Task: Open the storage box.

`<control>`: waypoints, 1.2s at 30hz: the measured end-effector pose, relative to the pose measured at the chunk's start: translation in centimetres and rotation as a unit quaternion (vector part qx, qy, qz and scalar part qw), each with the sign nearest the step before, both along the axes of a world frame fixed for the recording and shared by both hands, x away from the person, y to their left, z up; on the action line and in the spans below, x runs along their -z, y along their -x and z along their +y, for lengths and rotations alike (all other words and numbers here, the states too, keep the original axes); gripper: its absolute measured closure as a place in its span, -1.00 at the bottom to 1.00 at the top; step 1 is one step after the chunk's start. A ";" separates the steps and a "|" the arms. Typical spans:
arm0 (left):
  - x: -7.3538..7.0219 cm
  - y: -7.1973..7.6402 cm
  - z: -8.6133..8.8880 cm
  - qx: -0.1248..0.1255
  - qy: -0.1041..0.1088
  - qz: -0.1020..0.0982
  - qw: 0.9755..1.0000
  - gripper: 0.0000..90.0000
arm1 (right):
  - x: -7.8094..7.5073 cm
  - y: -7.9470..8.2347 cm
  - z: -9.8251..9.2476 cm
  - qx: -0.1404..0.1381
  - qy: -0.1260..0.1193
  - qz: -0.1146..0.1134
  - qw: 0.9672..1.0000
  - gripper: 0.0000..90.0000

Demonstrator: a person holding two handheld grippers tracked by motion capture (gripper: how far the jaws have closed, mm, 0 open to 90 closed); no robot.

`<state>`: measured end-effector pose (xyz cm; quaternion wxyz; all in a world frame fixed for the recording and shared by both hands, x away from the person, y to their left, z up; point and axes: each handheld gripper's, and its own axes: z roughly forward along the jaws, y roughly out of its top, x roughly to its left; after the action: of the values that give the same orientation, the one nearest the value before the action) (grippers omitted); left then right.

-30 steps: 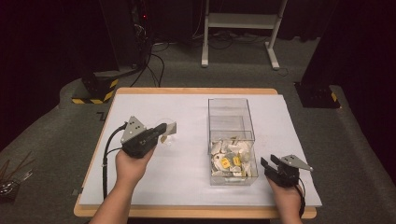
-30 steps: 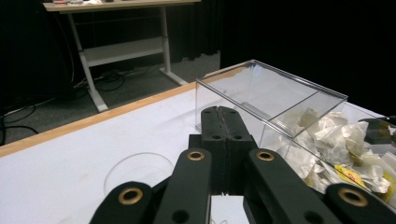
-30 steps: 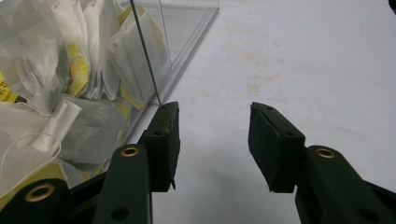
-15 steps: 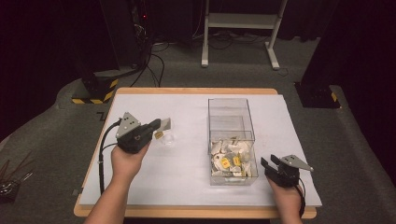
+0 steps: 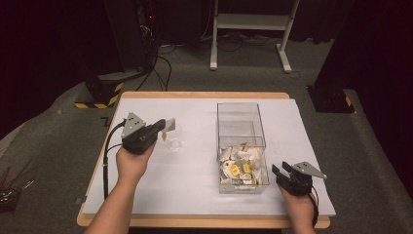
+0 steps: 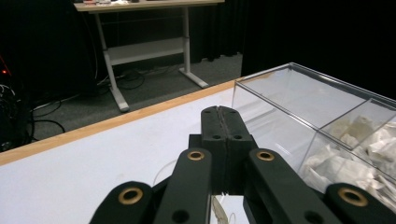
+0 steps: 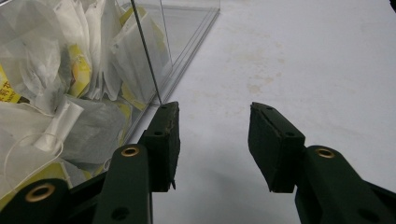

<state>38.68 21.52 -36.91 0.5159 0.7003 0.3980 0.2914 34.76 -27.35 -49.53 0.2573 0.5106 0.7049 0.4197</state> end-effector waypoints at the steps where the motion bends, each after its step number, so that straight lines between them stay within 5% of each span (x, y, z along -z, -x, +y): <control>1: 0.0 -0.2 0.0 -0.001 0.001 0.001 1.000 1.00 | 0.0 0.0 0.0 -0.001 0.001 0.000 1.000 0.20; 16: 0.9 -2.7 -0.4 -0.011 -0.009 0.007 1.000 1.00 | 0.0 0.0 0.0 -0.002 0.001 0.000 1.000 0.20; 36: 4.3 -4.0 -0.7 -0.017 -0.022 0.056 0.998 0.99 | 0.0 0.1 0.1 -0.002 0.002 0.003 1.000 0.20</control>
<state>42.68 20.83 -41.25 0.4719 0.7199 0.4321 0.2690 34.66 -27.27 -49.55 0.2549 0.5100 0.7077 0.4172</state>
